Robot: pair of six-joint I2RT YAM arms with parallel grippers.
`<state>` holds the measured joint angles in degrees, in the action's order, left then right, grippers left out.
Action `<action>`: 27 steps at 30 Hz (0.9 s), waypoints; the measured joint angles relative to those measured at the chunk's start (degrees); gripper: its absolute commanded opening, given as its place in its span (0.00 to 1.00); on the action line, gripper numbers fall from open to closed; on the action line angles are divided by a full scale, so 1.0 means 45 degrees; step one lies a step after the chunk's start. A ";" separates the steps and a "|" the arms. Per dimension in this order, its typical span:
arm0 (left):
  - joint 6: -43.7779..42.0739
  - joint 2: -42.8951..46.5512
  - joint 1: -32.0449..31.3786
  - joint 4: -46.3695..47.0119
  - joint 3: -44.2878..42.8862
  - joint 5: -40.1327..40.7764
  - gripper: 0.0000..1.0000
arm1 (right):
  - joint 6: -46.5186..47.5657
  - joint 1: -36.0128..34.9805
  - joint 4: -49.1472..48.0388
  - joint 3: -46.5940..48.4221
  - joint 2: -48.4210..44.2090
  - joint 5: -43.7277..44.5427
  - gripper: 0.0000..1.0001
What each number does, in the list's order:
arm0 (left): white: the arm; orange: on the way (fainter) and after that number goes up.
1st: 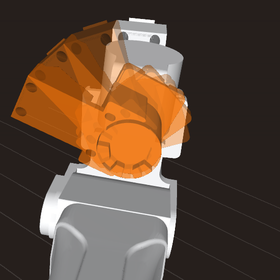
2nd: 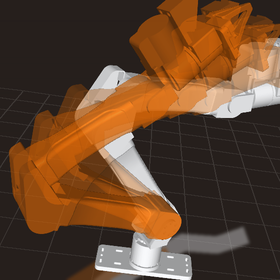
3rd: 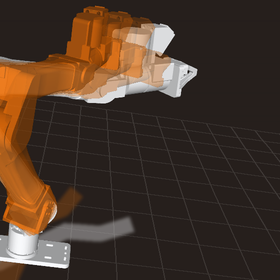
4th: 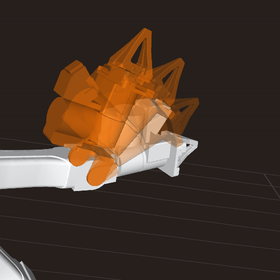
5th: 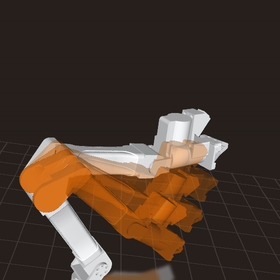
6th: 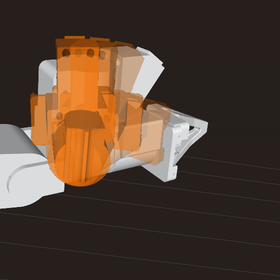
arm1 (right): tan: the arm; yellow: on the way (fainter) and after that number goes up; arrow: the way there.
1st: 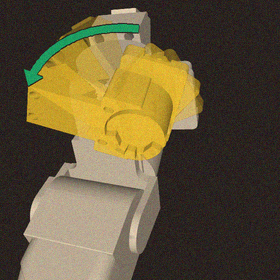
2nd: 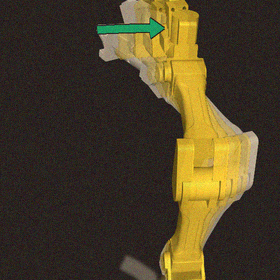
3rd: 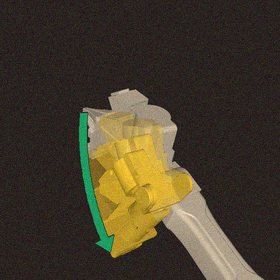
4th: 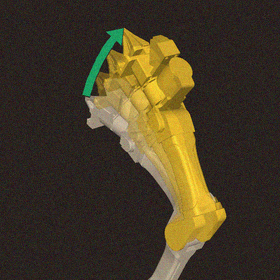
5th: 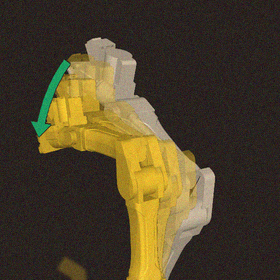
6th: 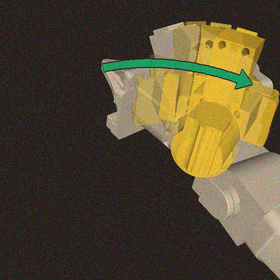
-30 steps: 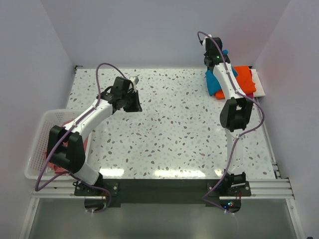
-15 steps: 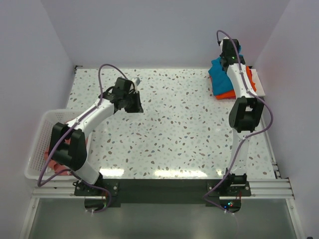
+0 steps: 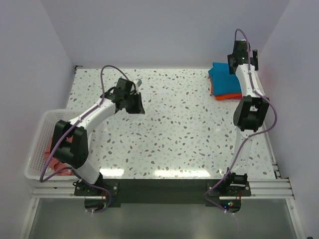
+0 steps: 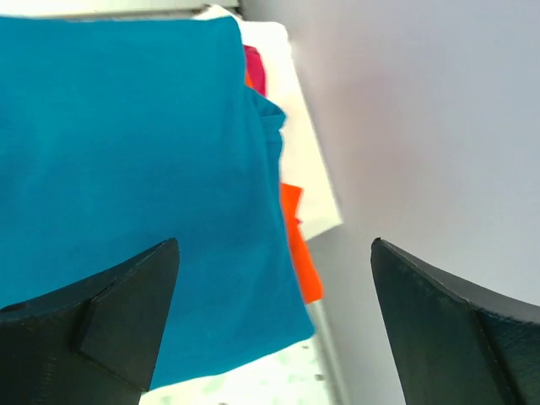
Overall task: Fold and stack the t-shirts
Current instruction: Neatly place the folded tshirt to the corner
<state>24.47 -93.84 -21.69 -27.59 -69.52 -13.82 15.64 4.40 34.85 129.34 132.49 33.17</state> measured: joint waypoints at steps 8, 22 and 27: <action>-0.0005 0.0126 0.0000 0.0039 0.0005 -0.0078 0.20 | -0.2977 -0.0233 0.0175 -0.1506 -0.1642 -0.1928 0.99; 0.0097 0.3750 0.0000 0.0291 0.1943 0.0845 0.27 | -0.7611 -0.6305 -0.2973 -1.2769 -1.0865 -0.4964 0.99; 0.0117 0.6028 0.0000 0.0257 0.3803 0.1423 0.36 | -0.8728 -0.7325 -0.2822 -1.6077 -1.3911 -0.6193 0.99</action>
<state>24.99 -66.72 -21.69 -26.44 -52.40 -7.42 -23.64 -28.56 22.15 56.99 69.89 5.30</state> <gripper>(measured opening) 0.336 0.986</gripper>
